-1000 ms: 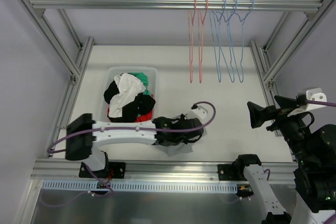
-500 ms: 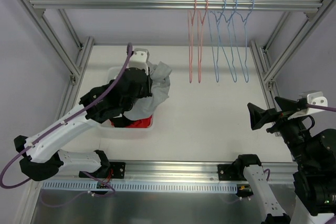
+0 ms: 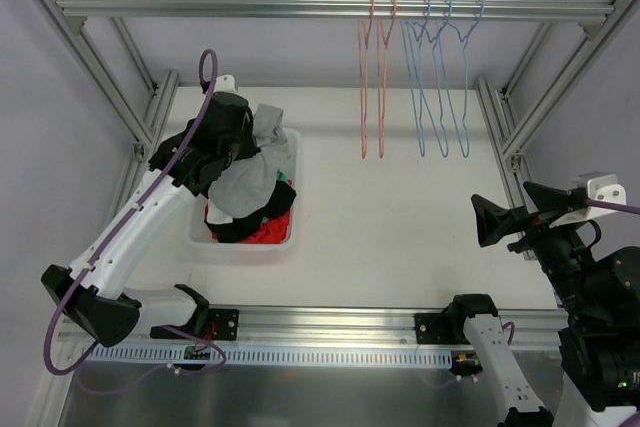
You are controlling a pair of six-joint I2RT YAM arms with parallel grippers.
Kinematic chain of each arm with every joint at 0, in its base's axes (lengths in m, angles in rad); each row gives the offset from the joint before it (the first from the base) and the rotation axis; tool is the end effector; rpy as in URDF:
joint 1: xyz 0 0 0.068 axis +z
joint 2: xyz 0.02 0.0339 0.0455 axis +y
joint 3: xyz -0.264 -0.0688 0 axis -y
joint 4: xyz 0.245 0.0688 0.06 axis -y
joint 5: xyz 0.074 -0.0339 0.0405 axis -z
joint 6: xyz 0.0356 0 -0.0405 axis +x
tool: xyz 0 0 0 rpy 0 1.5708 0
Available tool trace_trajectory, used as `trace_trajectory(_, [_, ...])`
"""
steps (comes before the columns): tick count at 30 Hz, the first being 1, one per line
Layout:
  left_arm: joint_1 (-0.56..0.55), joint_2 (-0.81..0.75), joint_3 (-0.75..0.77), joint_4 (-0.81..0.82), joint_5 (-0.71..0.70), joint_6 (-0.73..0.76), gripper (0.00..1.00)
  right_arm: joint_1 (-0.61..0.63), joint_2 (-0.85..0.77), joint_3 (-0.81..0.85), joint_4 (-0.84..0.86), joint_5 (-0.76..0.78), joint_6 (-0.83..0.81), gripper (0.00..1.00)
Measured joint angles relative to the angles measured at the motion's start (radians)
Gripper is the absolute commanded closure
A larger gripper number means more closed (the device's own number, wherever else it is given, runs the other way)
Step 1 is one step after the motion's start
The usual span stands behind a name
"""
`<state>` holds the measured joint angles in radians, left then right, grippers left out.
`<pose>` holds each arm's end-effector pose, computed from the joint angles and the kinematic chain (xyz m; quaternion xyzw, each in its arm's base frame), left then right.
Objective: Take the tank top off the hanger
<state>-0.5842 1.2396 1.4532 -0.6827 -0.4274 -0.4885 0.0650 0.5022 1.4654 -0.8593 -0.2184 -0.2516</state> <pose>0.2215 -0.1288 0.4256 -0.0710 0.8371 -0.1060 0.5320 -0.0131 0.0069 0.4873 -0.1848 0.6444 0.0038 0.7420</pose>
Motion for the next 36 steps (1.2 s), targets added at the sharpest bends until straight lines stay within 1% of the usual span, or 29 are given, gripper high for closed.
trace_trajectory(5, [0.137, 0.058, -0.18, 0.052, 0.087, -0.078, 1.0, 0.0, -0.002, -0.01, 0.004, -0.009, 0.0, 0.0])
trace_trajectory(8, [0.203, 0.152, -0.28, 0.113, 0.14, -0.12, 1.0, 0.0, -0.003, -0.026, 0.006, -0.018, 0.0, 0.0])
trace_trajectory(12, [0.232, 0.328, -0.356, 0.225, 0.183, -0.18, 1.0, 0.0, -0.003, -0.045, 0.011, -0.036, 0.004, 0.01])
trace_trajectory(14, [0.232, 0.381, -0.368, 0.289, 0.187, -0.212, 1.0, 0.0, -0.003, -0.053, 0.01, -0.047, 0.005, 0.0])
trace_trajectory(18, [0.232, 0.396, -0.399, 0.385, 0.184, -0.272, 1.0, 0.0, -0.006, -0.062, 0.011, -0.06, 0.006, 0.0])
trace_trajectory(22, [0.232, 0.365, -0.455, 0.469, 0.17, -0.332, 1.0, 0.0, -0.013, -0.069, 0.011, -0.061, 0.005, 0.01])
trace_trajectory(26, [0.232, 0.322, -0.492, 0.495, 0.152, -0.359, 1.0, 0.0, -0.016, -0.069, 0.011, -0.064, 0.005, 0.01])
trace_trajectory(27, [0.232, 0.313, -0.494, 0.494, 0.152, -0.361, 0.97, 0.0, -0.016, -0.069, 0.011, -0.066, 0.005, 0.01])
trace_trajectory(29, [0.232, 0.298, -0.499, 0.491, 0.151, -0.363, 0.84, 0.0, -0.016, -0.07, 0.011, -0.069, 0.005, 0.0])
trace_trajectory(30, [0.232, 0.29, -0.499, 0.486, 0.151, -0.362, 0.71, 0.0, -0.016, -0.071, 0.011, -0.071, 0.005, 0.0])
trace_trajectory(31, [0.232, 0.284, -0.499, 0.481, 0.152, -0.357, 0.66, 0.0, -0.016, -0.073, 0.011, -0.074, 0.005, 0.01])
trace_trajectory(33, [0.232, 0.272, -0.499, 0.469, 0.154, -0.356, 0.59, 0.0, -0.016, -0.073, 0.011, -0.077, 0.005, 0.01])
trace_trajectory(34, [0.232, 0.266, -0.497, 0.462, 0.155, -0.355, 0.52, 0.0, -0.016, -0.073, 0.011, -0.077, 0.005, 0.01])
trace_trajectory(36, [0.232, 0.252, -0.496, 0.451, 0.158, -0.347, 0.45, 0.0, -0.017, -0.073, 0.011, -0.079, 0.005, 0.0])
